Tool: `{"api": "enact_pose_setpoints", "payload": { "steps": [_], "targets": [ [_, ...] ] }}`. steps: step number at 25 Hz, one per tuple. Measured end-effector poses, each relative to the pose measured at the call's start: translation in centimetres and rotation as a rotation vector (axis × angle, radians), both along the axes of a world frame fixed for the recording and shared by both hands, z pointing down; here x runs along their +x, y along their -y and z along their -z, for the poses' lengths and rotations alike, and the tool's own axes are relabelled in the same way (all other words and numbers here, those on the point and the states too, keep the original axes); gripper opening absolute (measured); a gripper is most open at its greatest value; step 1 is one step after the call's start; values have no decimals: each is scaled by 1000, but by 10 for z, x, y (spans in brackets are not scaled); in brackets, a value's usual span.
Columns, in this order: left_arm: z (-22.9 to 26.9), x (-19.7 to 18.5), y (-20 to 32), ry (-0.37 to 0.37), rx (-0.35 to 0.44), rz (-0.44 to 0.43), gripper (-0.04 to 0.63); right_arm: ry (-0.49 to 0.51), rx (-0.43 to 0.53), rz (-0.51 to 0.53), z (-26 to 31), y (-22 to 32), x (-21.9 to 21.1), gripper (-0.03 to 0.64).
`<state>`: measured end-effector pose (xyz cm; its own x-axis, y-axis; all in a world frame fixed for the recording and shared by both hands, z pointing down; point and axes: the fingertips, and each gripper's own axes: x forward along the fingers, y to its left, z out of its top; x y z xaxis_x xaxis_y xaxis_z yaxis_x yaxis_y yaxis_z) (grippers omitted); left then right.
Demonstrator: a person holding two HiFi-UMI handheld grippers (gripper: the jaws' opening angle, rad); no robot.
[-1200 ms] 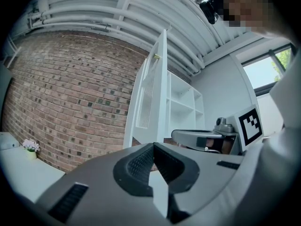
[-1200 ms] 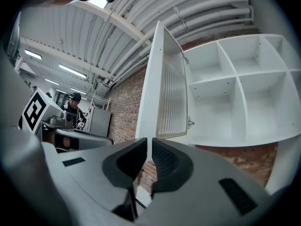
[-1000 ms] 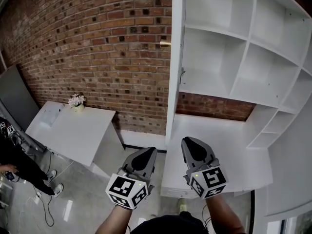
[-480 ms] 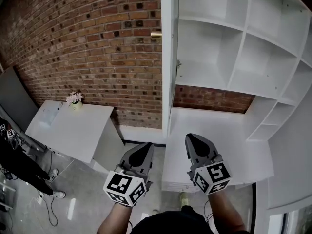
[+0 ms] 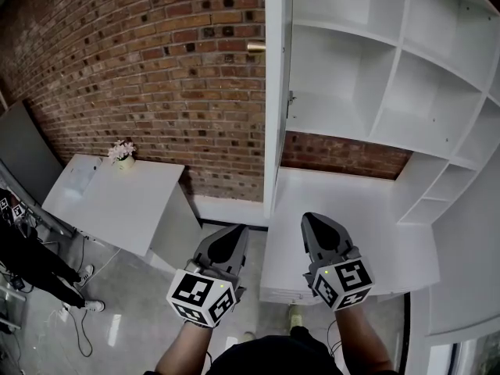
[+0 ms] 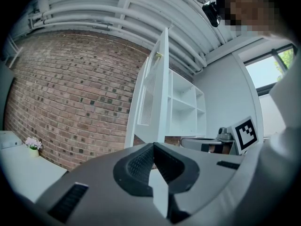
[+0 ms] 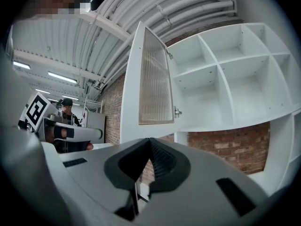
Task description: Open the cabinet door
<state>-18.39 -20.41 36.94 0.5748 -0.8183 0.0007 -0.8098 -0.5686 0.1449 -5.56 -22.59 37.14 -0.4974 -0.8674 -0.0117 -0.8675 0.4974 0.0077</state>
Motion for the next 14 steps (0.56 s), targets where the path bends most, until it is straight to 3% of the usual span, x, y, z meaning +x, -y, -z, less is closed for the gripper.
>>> {"api": "enact_pose_setpoints", "payload": {
  "steps": [14],
  "targets": [
    [1, 3, 1, -11, -1, -7, 6, -19, 2, -11, 3, -1, 3, 5]
  ]
}}
